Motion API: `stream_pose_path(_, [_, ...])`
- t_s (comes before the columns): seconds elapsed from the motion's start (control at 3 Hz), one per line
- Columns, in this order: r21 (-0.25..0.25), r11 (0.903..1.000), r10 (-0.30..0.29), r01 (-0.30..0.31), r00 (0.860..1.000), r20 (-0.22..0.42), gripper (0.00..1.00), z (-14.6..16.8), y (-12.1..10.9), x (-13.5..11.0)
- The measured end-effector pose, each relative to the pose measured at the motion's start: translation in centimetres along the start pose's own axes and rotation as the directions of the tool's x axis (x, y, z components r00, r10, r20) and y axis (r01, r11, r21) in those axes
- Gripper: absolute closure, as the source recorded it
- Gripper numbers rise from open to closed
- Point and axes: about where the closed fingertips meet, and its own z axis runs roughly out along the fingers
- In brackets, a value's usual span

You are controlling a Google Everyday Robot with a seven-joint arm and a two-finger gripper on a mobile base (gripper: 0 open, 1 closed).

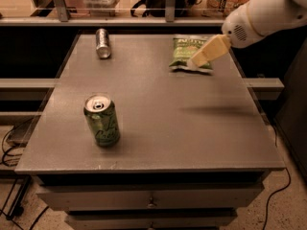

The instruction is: Move green jalapeno chip bag near redbull can

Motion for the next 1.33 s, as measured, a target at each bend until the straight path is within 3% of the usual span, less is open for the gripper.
stream_pose_path(0.33, [-0.018, 0.9984, 0.054, -0.054, 0.998, 0.021, 0.0, 4.0, -1.5, -0.7])
stream_pose_path(1.0, [-0.037, 0.9851, 0.168, -0.168, 0.986, 0.004, 0.0, 10.7, -4.5, 0.9])
stream_pose_path(1.33, [-0.054, 0.9792, 0.195, -0.196, 0.981, -0.016, 0.18, 12.8, -5.1, 1.9])
